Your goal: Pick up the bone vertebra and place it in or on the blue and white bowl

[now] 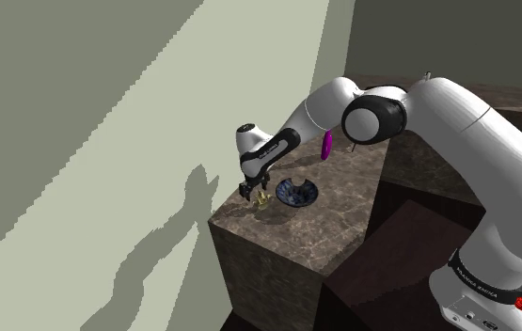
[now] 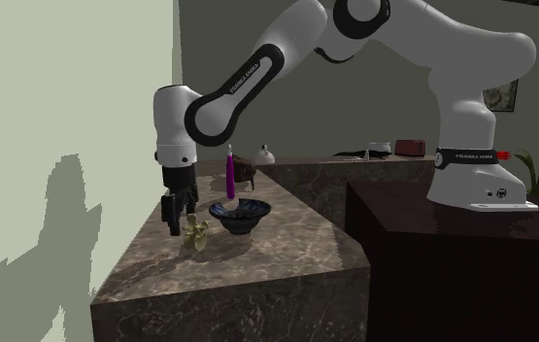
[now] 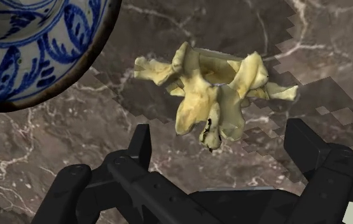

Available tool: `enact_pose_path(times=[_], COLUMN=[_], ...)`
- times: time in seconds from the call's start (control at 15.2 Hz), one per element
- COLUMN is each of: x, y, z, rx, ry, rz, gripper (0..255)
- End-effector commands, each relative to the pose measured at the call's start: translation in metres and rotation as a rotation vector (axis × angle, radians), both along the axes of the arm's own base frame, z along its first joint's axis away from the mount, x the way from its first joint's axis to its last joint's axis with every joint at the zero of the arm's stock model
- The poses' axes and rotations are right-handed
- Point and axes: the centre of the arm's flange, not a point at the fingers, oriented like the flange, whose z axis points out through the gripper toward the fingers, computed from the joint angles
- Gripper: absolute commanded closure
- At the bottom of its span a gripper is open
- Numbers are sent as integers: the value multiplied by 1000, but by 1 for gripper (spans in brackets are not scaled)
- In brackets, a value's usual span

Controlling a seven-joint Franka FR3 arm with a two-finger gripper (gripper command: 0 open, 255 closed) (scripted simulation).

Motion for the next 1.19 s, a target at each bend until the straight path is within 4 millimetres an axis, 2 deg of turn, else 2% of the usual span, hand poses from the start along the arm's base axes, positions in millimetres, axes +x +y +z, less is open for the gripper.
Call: enact_pose_path(times=[0.0, 0.07, 0.66, 1.12], x=[0, 0, 0, 0], y=[0, 0, 0, 0], z=[0, 0, 0, 37], rx=[0, 0, 0, 0], ry=[0, 0, 0, 0], rz=[0, 0, 0, 0], gripper=[0, 255, 255, 255])
